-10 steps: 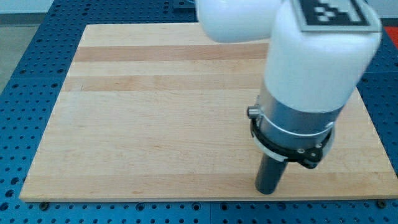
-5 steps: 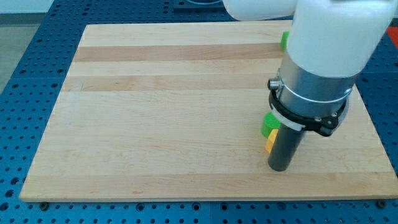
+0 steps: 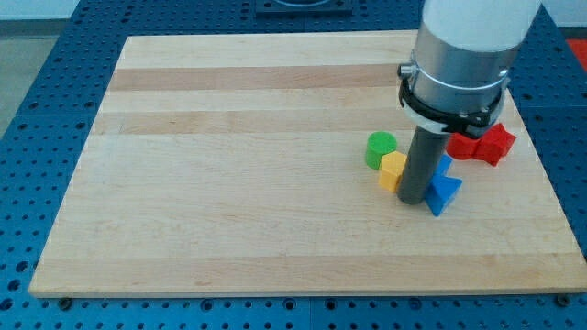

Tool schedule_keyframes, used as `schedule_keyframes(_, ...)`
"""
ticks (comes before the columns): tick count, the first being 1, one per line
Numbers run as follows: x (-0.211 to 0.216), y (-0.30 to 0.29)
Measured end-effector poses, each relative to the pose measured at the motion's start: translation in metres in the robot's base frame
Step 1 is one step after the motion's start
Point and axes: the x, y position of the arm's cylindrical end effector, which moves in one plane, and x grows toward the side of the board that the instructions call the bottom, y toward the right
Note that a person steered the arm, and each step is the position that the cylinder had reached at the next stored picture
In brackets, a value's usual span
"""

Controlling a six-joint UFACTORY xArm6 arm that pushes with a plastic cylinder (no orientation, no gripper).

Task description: Separate the yellow hexagon and the green circle from the blue blocks

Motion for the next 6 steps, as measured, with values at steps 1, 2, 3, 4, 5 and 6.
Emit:
schedule_keyframes(1,-0.015,0.0)
schedule_keyframes(2,-0.045,0.0)
schedule_keyframes(3,-0.084,0.0)
schedule_keyframes(4,-0.107,0.0)
schedule_keyframes(5,-0.105,0.0)
schedule_keyframes(6,-0.071,-0.001)
